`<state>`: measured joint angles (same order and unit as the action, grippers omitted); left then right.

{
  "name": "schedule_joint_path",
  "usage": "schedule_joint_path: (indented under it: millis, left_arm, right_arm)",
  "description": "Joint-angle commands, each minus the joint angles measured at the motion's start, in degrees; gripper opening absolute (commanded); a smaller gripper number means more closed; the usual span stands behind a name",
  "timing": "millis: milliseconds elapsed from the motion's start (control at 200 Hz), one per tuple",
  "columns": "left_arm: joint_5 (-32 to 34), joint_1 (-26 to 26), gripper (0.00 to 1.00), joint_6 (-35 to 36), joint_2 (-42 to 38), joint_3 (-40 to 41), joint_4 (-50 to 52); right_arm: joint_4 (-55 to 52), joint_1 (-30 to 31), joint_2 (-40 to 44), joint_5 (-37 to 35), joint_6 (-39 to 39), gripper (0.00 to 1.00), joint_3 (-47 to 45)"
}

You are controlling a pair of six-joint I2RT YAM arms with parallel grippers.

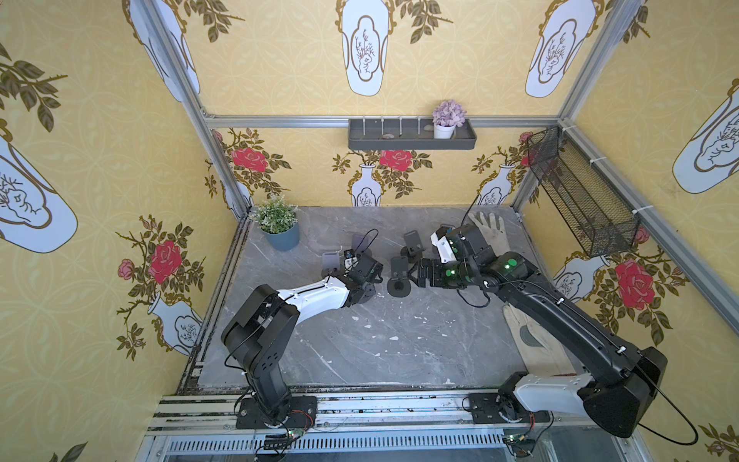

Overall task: Open the phone stand
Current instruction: Place the phone stand at the center of the board, then reset both arms

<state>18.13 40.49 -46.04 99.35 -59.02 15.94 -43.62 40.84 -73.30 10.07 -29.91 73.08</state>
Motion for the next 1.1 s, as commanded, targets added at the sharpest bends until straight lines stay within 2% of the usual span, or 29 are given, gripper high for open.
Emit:
schedule_joint_path:
  millis: [0, 165, 245, 460, 645, 820, 925, 1095]
  left_arm:
    - [0.2, 0.0, 0.49, 0.7, 0.5, -0.5, 0.3]
    - [-0.8, 0.0, 0.71, 1.6, 0.5, -1.5, 0.7]
    - [-0.6, 0.3, 1.0, 1.8, -0.3, -2.1, 0.9]
    - [2.0, 0.5, 0.99, 3.9, -4.1, -4.9, 4.2]
    - [4.9, 0.5, 0.99, 7.5, -12.7, -6.6, 8.7]
    - [5.0, -0.4, 0.99, 19.0, -26.3, -1.5, 5.7]
    - [1.8, -4.4, 0.99, 24.4, -33.7, 3.9, 4.1]
    - [-5.3, -16.5, 0.99, 30.5, -42.4, 13.1, -1.0]
  right_arm:
    - [0.1, -0.1, -0.2, 0.1, 0.7, 0.98, 0.5]
    - [0.1, -0.2, -0.6, 0.3, 0.9, 0.98, 0.9]
    - [0.1, -0.2, -0.6, 0.2, 0.8, 0.98, 0.8]
    - [0.6, -0.3, -0.4, 0.0, 0.6, 0.98, 0.6]
    - [1.1, -1.0, -1.6, -0.2, 1.8, 0.98, 1.1]
    - [0.7, -3.3, -3.0, -5.1, 2.1, 0.98, 1.5]
    - [1.7, -8.0, -3.4, -8.6, 2.1, 0.98, -0.5]
    - [8.9, -15.9, -1.7, -16.8, 4.3, 0.98, -6.9]
